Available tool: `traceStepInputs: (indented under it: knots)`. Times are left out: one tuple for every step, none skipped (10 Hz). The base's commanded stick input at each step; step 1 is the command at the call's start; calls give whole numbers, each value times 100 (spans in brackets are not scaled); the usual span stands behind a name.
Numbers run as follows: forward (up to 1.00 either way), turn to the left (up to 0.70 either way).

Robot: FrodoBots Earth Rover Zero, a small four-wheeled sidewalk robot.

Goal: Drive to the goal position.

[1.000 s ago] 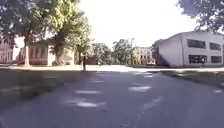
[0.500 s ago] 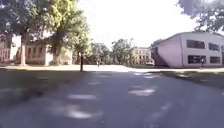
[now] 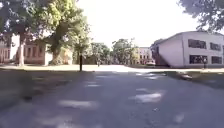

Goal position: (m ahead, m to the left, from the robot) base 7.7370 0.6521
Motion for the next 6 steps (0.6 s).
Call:
traceStepInputs:
  knots:
    - [70,-13]
    - [70,-13]
    - [70,-13]
    - [70,-13]
    - [70,-13]
    - [70,-6]
